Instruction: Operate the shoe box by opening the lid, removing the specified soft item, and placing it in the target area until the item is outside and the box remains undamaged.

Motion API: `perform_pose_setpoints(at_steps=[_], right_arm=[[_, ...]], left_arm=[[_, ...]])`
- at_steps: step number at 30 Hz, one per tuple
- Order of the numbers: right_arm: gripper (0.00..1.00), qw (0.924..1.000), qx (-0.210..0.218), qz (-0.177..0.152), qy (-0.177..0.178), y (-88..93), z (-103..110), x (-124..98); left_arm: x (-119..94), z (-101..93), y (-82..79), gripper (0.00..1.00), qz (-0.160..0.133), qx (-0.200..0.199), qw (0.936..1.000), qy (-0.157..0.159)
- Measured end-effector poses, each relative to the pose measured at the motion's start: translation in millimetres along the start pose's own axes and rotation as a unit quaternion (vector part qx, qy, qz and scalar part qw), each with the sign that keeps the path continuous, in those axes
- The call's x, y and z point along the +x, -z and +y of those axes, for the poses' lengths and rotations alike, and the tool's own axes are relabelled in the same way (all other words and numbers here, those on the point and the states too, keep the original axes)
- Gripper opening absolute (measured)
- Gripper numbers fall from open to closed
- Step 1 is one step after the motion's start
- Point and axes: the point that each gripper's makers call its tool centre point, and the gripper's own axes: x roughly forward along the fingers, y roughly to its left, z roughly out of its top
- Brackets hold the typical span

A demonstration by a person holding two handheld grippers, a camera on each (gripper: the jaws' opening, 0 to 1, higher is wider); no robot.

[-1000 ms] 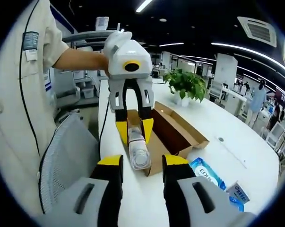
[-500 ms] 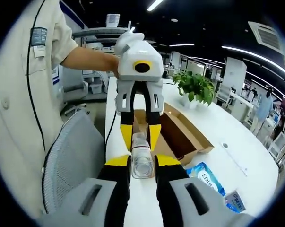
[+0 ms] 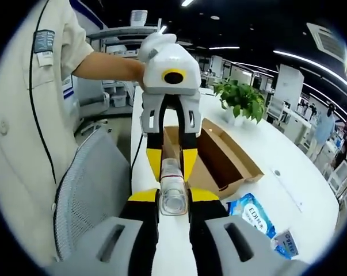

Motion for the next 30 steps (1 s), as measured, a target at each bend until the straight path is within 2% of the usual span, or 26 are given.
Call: perform_pose_setpoints(at_steps=[7,12,18,24,30], right_arm=[[0.15,0.9999,-0.003,0.009,-0.01,-3.2,-6,-2],[0.15,0.9996,-0.013,0.018,-0.019,-6.5,-11,-3],[0.15,0.9987,-0.033,0.033,-0.021,-6.2,-23,-4],[0.15,0.9972,-0.048,0.051,-0.024,-2.3,-38,-6],[0.15,0.9946,-0.066,0.075,-0.029,1.0,-57,-11]], left_arm=[[0,2.8,-2.3,0.19,-0.003,0.014,0.9997,-0.02],[-2,7.0,-4.3,0.2,-0.01,0.008,0.9994,-0.033],[-7,12.2,-6.5,0.28,-0.024,-0.002,0.9981,-0.057],[-14,21.8,-1.6,0.35,-0.043,-0.032,0.9944,-0.091],[-24,32.4,6.8,0.48,-0.068,-0.079,0.9855,-0.134]])
